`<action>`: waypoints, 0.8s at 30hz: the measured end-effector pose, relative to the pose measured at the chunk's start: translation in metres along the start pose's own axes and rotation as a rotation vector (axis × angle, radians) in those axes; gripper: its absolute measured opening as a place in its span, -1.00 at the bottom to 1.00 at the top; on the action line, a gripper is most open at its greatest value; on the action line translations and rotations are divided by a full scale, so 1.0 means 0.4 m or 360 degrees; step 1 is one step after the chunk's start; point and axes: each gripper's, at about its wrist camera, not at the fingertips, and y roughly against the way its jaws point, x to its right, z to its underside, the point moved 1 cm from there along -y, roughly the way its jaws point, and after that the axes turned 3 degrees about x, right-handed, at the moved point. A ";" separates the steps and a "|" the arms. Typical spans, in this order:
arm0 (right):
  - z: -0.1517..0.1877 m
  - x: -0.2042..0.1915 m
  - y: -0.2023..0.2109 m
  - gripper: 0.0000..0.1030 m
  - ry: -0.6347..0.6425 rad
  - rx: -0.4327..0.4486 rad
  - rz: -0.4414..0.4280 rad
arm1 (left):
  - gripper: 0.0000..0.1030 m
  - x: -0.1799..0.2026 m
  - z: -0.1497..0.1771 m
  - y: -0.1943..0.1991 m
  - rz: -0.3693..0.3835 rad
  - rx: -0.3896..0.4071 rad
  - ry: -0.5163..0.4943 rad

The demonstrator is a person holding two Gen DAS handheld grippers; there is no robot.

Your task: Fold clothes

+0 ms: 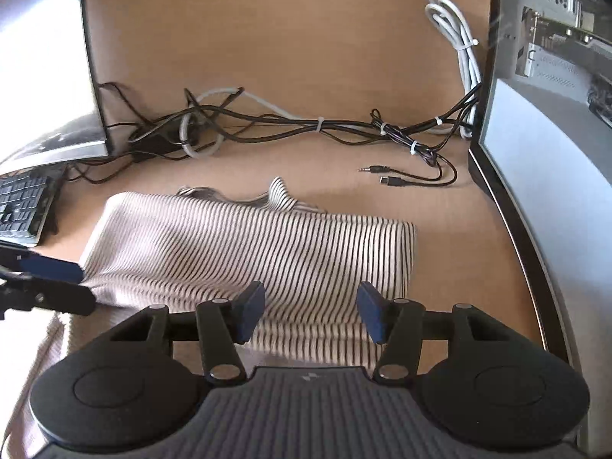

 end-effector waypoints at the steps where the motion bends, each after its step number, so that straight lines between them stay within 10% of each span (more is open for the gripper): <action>1: 0.007 0.000 -0.003 0.06 0.0001 -0.0004 -0.0004 | 0.42 -0.007 0.007 -0.012 -0.0017 -0.0020 0.0013; 24: -0.059 0.048 -0.045 0.16 -0.0132 0.0005 0.0095 | 0.50 0.017 -0.074 -0.027 -0.0010 0.0031 0.0095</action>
